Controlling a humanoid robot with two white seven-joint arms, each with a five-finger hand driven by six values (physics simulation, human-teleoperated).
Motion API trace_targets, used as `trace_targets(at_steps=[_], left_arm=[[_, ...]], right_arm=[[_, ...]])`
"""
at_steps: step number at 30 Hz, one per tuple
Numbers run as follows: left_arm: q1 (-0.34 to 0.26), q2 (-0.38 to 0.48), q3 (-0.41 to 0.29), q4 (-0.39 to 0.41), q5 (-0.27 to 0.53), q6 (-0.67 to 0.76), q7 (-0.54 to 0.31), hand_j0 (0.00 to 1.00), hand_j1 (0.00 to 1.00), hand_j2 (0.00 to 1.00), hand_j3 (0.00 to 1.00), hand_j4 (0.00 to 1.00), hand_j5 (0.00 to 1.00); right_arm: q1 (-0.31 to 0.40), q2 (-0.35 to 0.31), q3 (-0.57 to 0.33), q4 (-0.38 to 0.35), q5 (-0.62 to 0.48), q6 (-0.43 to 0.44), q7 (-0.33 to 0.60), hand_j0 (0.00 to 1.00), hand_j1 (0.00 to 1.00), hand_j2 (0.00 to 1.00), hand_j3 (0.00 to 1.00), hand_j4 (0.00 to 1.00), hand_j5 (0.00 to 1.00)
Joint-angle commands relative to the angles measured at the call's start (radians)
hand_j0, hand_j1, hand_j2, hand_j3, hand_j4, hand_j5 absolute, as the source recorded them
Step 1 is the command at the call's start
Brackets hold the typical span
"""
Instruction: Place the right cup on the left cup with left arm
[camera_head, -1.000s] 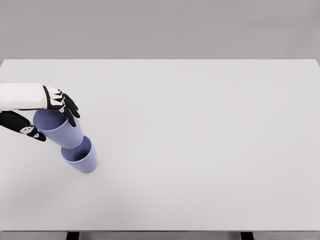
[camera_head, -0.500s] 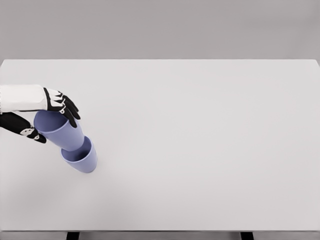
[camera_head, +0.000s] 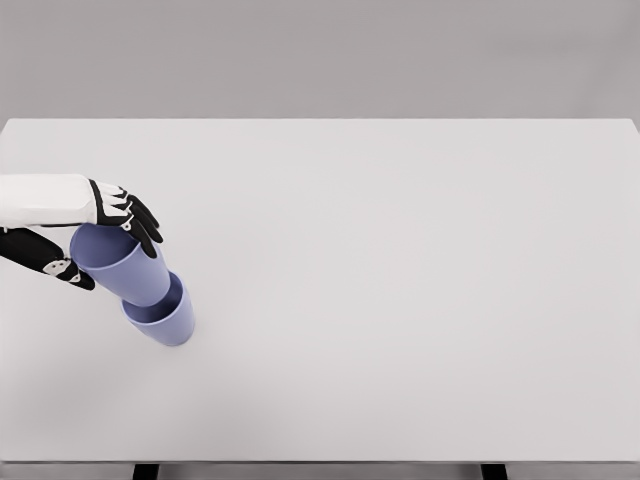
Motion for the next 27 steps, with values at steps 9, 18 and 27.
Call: trace_targets(at_steps=[9,18,27], left_arm=[[0.014,-0.015,0.000,0.000,0.009,0.003,0.000,0.68,0.68,0.68,0.68,0.68,0.68],[0.014,-0.028,-0.004,0.001,0.006,0.003,0.000,0.69,0.69,0.69,0.69,0.69,0.69],[0.012,-0.029,-0.004,0.006,-0.003,0.003,0.000,0.70,0.70,0.70,0.70,0.70,0.70]], right_arm=[[0.000,0.000,0.001,0.001,0.000,0.000,0.000,1.00,1.00,1.00,1.00,1.00,1.00],[0.000,0.000,0.000,-0.001,0.000,0.000,0.000,1.00,1.00,1.00,1.00,1.00,1.00],[0.000,0.000,0.000,0.001,0.000,0.000,0.000,1.00,1.00,1.00,1.00,1.00,1.00]])
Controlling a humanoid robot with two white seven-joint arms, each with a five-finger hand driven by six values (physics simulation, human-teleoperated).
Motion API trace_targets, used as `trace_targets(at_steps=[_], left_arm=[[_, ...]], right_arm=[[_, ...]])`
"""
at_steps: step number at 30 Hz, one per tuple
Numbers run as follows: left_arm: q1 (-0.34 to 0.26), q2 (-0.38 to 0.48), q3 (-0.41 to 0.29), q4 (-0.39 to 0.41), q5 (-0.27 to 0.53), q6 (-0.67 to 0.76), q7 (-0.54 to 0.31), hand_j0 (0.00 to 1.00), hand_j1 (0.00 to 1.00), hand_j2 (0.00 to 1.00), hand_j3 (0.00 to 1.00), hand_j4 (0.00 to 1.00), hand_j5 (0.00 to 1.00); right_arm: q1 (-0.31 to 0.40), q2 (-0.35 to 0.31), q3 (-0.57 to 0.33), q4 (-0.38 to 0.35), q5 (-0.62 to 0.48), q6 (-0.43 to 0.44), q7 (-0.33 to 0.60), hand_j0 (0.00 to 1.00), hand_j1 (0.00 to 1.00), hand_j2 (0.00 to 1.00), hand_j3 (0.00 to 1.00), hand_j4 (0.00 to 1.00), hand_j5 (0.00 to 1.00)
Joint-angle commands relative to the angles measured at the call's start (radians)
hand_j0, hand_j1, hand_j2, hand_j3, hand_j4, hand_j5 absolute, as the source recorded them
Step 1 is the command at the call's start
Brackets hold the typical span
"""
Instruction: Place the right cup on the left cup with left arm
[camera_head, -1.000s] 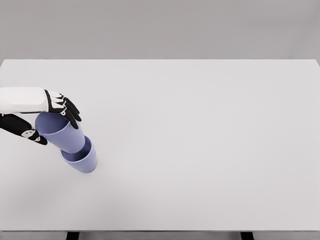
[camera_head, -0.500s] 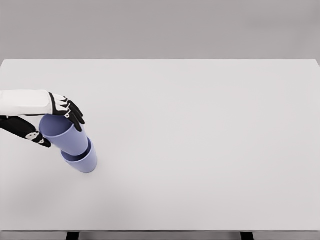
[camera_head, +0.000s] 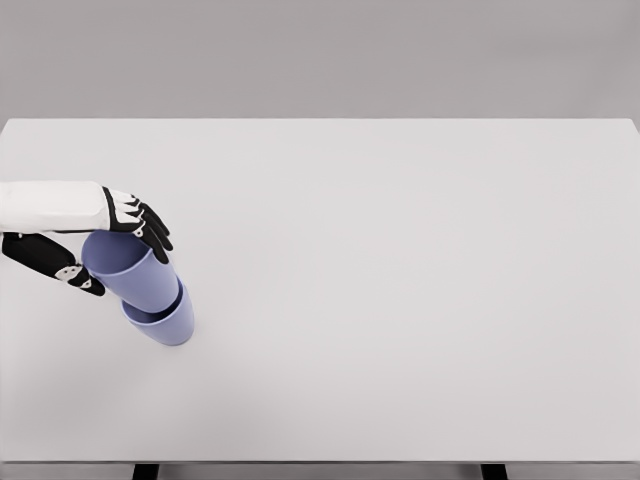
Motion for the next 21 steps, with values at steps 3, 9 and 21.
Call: trace_targets(at_steps=[3,9,21], left_arm=[[0.000,-0.002,0.002,0.004,0.005,0.003,0.000,0.70,0.70,0.70,0.70,0.70,0.70],[0.003,-0.005,0.002,0.020,0.001,0.003,0.000,0.71,0.71,0.71,0.71,0.71,0.71],[0.029,-0.023,0.002,0.033,-0.015,0.003,0.000,0.71,0.71,0.71,0.71,0.71,0.71]], right_arm=[[0.000,0.000,0.001,-0.001,0.000,0.000,0.000,1.00,1.00,1.00,1.00,1.00,1.00],[0.000,0.000,0.000,0.001,0.000,0.001,0.000,1.00,1.00,1.00,1.00,1.00,1.00],[0.000,0.000,0.000,-0.001,0.000,0.000,0.002,1.00,1.00,1.00,1.00,1.00,1.00]])
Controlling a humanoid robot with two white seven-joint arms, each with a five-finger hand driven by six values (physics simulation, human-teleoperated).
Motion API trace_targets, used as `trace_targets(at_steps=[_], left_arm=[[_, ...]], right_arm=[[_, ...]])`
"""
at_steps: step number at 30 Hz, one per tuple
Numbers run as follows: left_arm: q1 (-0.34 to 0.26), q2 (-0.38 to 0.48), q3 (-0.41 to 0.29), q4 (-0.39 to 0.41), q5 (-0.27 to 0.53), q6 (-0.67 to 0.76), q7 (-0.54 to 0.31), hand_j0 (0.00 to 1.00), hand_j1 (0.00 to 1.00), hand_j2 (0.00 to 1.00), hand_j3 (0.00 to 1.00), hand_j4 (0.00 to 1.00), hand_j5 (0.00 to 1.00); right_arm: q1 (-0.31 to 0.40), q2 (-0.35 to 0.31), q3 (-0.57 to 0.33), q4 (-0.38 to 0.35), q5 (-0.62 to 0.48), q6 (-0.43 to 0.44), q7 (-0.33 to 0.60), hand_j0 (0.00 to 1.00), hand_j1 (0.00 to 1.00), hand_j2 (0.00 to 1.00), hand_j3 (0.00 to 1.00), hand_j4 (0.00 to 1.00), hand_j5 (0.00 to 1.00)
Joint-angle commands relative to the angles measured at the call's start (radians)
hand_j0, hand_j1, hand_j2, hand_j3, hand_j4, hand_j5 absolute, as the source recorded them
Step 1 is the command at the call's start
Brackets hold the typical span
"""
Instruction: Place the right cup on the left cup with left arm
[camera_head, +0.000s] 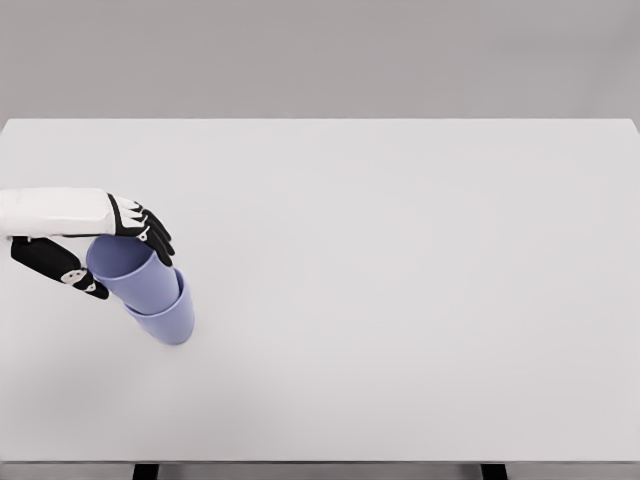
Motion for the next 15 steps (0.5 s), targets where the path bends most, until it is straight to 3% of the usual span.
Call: trace_targets(at_steps=[1,2,4,15], left_arm=[[0.002,0.000,0.002,0.001,0.003,0.003,0.000,0.71,0.71,0.71,0.71,0.71,0.71],[0.002,-0.001,0.002,0.001,0.003,0.003,0.000,0.73,0.73,0.73,0.73,0.73,0.73],[0.002,-0.001,0.002,-0.001,0.003,0.003,0.000,1.00,1.00,1.00,1.00,1.00,1.00],[0.000,0.010,0.003,-0.007,0.009,0.003,0.000,1.00,1.00,1.00,1.00,1.00,1.00]], right_arm=[[0.002,0.000,0.000,0.000,0.000,0.000,0.000,1.00,1.00,1.00,1.00,1.00,1.00],[0.002,0.000,0.000,0.001,0.000,0.001,0.000,1.00,1.00,1.00,1.00,1.00,1.00],[0.002,0.000,0.000,0.000,0.000,0.000,0.001,1.00,1.00,1.00,1.00,1.00,1.00],[0.002,0.000,0.000,0.000,0.000,0.000,0.000,1.00,1.00,1.00,1.00,1.00,1.00]])
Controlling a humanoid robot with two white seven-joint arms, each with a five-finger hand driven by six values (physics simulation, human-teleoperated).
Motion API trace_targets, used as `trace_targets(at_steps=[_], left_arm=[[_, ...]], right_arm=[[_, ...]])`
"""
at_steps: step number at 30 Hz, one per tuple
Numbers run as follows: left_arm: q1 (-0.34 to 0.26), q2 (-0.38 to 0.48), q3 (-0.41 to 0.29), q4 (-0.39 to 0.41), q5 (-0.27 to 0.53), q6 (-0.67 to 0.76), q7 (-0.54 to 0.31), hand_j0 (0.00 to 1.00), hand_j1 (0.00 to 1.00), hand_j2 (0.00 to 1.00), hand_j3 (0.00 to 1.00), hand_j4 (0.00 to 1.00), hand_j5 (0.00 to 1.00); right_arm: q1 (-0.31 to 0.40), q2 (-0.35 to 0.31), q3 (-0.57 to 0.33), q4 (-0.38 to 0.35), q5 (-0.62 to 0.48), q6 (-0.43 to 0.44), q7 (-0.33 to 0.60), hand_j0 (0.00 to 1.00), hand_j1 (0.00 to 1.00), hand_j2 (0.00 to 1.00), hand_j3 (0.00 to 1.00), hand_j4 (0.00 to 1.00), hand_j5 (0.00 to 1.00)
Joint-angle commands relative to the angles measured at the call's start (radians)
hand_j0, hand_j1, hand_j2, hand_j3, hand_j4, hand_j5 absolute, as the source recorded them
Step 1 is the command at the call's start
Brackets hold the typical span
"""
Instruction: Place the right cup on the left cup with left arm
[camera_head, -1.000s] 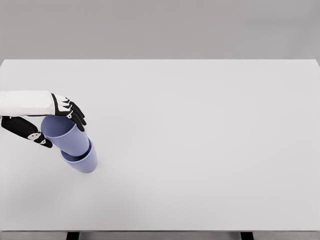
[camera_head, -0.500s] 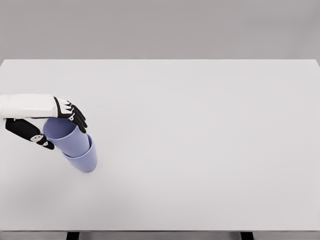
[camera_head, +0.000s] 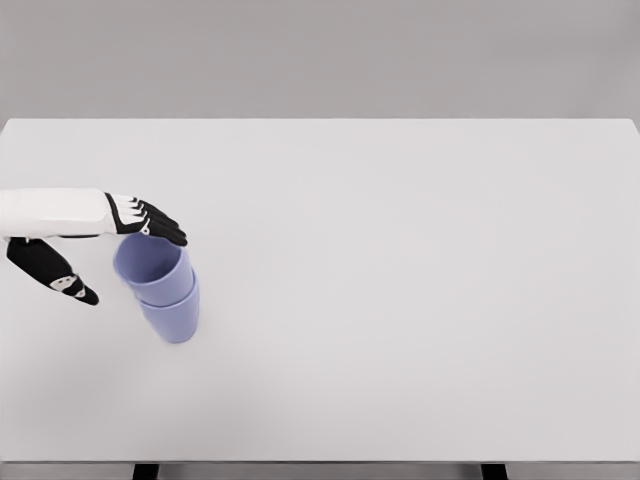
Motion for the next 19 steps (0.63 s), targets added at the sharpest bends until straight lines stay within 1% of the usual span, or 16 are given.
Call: trace_targets(at_steps=[1,6,8,10,11,12,14,15,19], left_arm=[[0.000,0.002,0.002,-0.001,0.010,0.003,0.000,1.00,1.00,1.00,1.00,1.00,1.00],[-0.012,0.015,0.020,-0.007,0.019,0.003,0.000,1.00,1.00,1.00,1.00,1.00,1.00],[-0.012,0.021,0.040,-0.011,0.024,0.003,0.000,1.00,1.00,1.00,1.00,1.00,1.00],[-0.014,0.021,0.045,-0.011,0.036,0.003,0.000,1.00,1.00,1.00,1.00,1.00,1.00],[-0.017,0.016,0.066,-0.010,0.062,0.003,0.000,1.00,1.00,1.00,1.00,1.00,1.00],[-0.032,0.004,0.069,-0.007,0.085,0.003,0.000,1.00,1.00,1.00,1.00,1.00,1.00],[-0.072,-0.028,0.069,-0.008,0.098,0.003,0.000,1.00,1.00,1.00,1.00,1.00,1.00],[-0.094,-0.077,0.069,-0.007,0.111,0.003,0.000,1.00,1.00,1.00,1.00,1.00,1.00],[-0.095,-0.162,0.060,-0.007,0.124,0.003,0.000,1.00,1.00,1.00,1.00,1.00,1.00]], right_arm=[[0.000,0.000,0.000,0.001,0.000,0.001,0.000,1.00,1.00,1.00,1.00,1.00,1.00],[0.000,0.000,0.000,0.001,0.000,0.000,0.000,1.00,1.00,1.00,1.00,1.00,1.00],[0.000,0.000,0.000,0.001,0.000,0.001,0.000,1.00,1.00,1.00,1.00,1.00,1.00],[0.000,0.000,0.000,0.001,0.000,0.000,0.000,1.00,1.00,1.00,1.00,1.00,1.00],[0.000,0.000,0.000,0.000,0.000,0.000,0.000,1.00,1.00,1.00,1.00,1.00,1.00],[0.000,0.000,0.000,0.000,0.000,0.001,0.000,1.00,1.00,1.00,1.00,1.00,1.00],[0.000,0.000,0.000,0.001,0.000,0.000,0.000,1.00,1.00,1.00,1.00,1.00,1.00],[0.000,0.000,0.000,0.001,0.000,0.000,0.000,1.00,1.00,1.00,1.00,1.00,1.00],[0.000,0.000,0.000,0.001,0.000,0.001,0.000,1.00,1.00,1.00,1.00,1.00,1.00]])
